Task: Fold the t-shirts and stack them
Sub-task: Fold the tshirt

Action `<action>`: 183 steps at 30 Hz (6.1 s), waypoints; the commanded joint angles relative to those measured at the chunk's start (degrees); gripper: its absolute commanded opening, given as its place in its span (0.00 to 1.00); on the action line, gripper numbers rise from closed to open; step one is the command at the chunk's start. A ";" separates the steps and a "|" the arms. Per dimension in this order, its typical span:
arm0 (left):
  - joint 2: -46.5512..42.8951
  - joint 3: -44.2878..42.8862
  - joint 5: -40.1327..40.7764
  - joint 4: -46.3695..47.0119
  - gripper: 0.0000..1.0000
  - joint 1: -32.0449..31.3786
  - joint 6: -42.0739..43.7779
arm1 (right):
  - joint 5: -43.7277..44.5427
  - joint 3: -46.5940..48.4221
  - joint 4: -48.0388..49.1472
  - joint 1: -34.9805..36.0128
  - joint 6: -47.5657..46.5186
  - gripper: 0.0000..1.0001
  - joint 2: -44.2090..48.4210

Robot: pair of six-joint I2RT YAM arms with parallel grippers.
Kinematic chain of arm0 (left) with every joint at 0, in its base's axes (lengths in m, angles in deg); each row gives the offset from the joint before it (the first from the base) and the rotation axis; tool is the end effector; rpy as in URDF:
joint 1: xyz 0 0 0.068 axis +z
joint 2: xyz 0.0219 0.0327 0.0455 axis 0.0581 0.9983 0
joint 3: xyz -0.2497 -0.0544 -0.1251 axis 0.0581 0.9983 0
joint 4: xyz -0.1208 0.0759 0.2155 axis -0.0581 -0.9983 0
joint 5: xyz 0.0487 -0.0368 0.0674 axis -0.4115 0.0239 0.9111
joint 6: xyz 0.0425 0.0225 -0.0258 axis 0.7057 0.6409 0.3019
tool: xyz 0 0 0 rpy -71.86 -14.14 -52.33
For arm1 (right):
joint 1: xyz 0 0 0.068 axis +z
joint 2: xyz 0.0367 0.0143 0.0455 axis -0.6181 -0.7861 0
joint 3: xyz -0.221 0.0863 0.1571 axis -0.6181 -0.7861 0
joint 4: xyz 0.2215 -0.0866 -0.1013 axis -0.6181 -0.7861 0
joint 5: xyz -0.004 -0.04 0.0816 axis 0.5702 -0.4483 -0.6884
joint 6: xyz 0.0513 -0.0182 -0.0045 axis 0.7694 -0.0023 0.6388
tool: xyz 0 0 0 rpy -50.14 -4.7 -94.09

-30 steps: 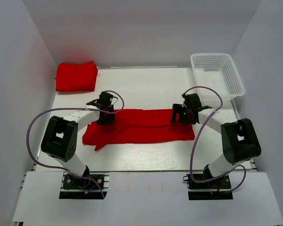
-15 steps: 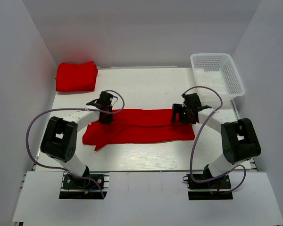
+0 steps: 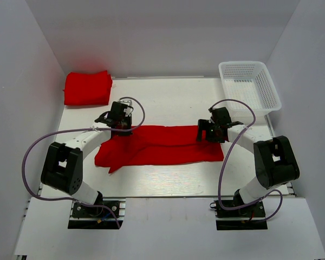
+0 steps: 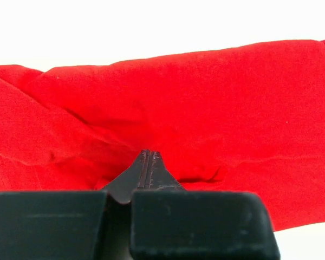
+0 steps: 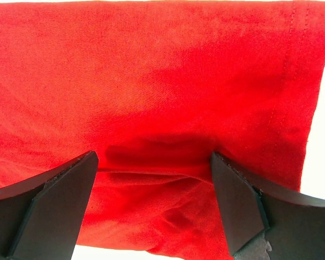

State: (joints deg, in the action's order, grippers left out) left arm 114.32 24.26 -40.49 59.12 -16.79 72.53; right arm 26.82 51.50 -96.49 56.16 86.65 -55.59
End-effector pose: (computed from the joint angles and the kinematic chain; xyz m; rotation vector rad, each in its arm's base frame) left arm 0.2887 -0.1042 0.2197 0.0924 2.5408 -0.1911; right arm 0.2908 0.0955 0.1827 -0.0309 2.5370 0.2784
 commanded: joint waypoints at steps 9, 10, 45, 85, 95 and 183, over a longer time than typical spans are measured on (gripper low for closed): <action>-2.55 -1.36 5.50 -11.91 1.00 -0.27 -5.63 | 0.22 -0.99 -4.45 -0.23 -0.80 0.90 -3.41; -3.08 -0.49 4.89 -11.91 1.00 0.25 -5.63 | 0.14 -1.07 -4.45 -0.31 -0.80 0.90 -3.41; 0.52 2.95 6.81 -2.77 0.03 0.26 -6.33 | -0.04 -0.37 -5.94 -0.31 -0.98 0.90 -4.82; -0.71 2.42 6.90 -2.86 0.93 0.17 -5.54 | -0.30 0.16 -7.17 -0.40 -1.59 0.90 -5.43; 1.57 4.35 6.29 -2.86 0.76 0.17 -6.68 | -0.48 1.30 -8.05 -0.22 -1.85 0.90 -7.19; 56.91 -65.96 -6.86 -10.96 1.00 2.54 2.00 | -13.56 -4.05 -7.26 2.14 -7.04 0.90 -3.33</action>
State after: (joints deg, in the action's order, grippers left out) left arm 161.60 -31.76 -35.03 43.12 -14.60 68.82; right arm 20.26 54.96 -100.45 56.44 80.31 -58.79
